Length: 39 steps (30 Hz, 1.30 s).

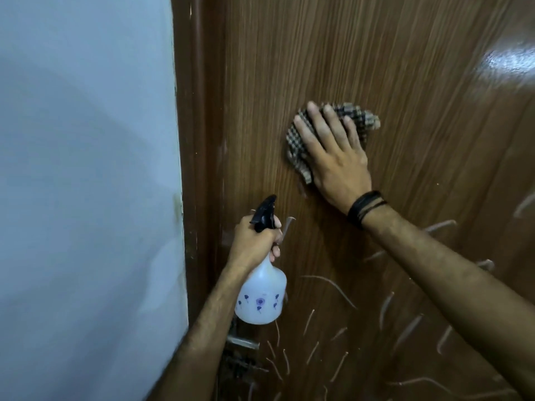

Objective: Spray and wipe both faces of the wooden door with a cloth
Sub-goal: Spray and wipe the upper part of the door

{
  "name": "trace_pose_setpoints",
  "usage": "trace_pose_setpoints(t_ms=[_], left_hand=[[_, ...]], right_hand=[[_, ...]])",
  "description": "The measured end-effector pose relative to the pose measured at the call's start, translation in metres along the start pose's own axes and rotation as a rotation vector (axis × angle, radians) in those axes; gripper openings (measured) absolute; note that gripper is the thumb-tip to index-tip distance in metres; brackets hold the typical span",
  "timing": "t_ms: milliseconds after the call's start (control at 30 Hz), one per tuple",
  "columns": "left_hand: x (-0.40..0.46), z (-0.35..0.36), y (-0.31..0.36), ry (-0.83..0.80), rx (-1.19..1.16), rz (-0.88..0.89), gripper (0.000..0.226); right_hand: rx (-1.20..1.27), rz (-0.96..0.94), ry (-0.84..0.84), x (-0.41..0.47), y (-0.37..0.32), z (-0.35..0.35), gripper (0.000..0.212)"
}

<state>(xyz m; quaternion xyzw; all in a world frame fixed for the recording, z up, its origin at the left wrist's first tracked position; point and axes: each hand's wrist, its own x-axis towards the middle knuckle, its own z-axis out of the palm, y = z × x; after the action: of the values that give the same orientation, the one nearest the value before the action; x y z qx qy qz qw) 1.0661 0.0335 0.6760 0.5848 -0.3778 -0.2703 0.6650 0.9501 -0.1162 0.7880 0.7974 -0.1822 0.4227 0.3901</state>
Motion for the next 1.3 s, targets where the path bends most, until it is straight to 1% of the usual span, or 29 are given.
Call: trace_pose_setpoints(t_ms=[100, 167, 233, 300, 433, 467, 567, 633, 733, 867, 967, 1067, 1233, 1300], left_hand=[[-0.007, 0.013, -0.012, -0.010, 0.037, -0.036, 0.018], [-0.008, 0.016, -0.017, 0.002, 0.040, -0.053, 0.019], [-0.008, 0.016, -0.019, 0.000, 0.045, -0.042, 0.017], [-0.007, 0.018, -0.021, 0.008, 0.045, -0.025, 0.015], [-0.005, 0.020, -0.029, 0.057, 0.019, -0.028, 0.014], [-0.006, 0.020, -0.034, 0.066, 0.015, -0.039, 0.015], [-0.012, 0.021, -0.050, 0.071, 0.010, -0.080, 0.017], [-0.017, 0.020, -0.059, 0.075, 0.016, -0.105, 0.016], [-0.024, 0.015, -0.070, 0.109, 0.008, -0.125, 0.017], [-0.030, 0.014, -0.080, 0.119, 0.036, -0.131, 0.017], [-0.031, 0.017, -0.082, 0.120, 0.036, -0.139, 0.019], [-0.034, 0.021, -0.088, 0.115, 0.020, -0.127, 0.018], [-0.036, 0.018, -0.100, 0.093, 0.035, -0.149, 0.013], [-0.037, 0.014, -0.104, 0.106, 0.031, -0.164, 0.011]], right_hand=[[0.018, -0.044, -0.076, -0.056, -0.012, 0.010, 0.061], [0.008, -0.068, -0.098, -0.075, -0.014, 0.014, 0.059], [0.002, -0.098, -0.102, -0.068, -0.010, 0.013, 0.059], [-0.012, -0.114, -0.069, -0.047, -0.006, 0.011, 0.060], [-0.003, -0.082, 0.000, -0.025, -0.011, 0.014, 0.059], [0.000, -0.098, -0.005, -0.030, -0.014, 0.018, 0.061], [-0.016, -0.226, -0.097, -0.074, -0.026, 0.030, 0.072], [-0.007, -0.247, -0.117, -0.107, -0.033, 0.034, 0.069], [0.027, -0.172, -0.110, -0.120, -0.030, 0.031, 0.065], [0.066, 0.029, -0.045, -0.071, -0.023, 0.022, 0.065], [0.043, 0.076, 0.035, -0.050, -0.030, 0.024, 0.058], [0.051, 0.005, 0.004, -0.076, -0.039, 0.034, 0.059], [-0.009, -0.307, -0.165, -0.170, -0.065, 0.051, 0.071], [-0.029, -0.343, -0.185, -0.171, -0.064, 0.052, 0.073]])
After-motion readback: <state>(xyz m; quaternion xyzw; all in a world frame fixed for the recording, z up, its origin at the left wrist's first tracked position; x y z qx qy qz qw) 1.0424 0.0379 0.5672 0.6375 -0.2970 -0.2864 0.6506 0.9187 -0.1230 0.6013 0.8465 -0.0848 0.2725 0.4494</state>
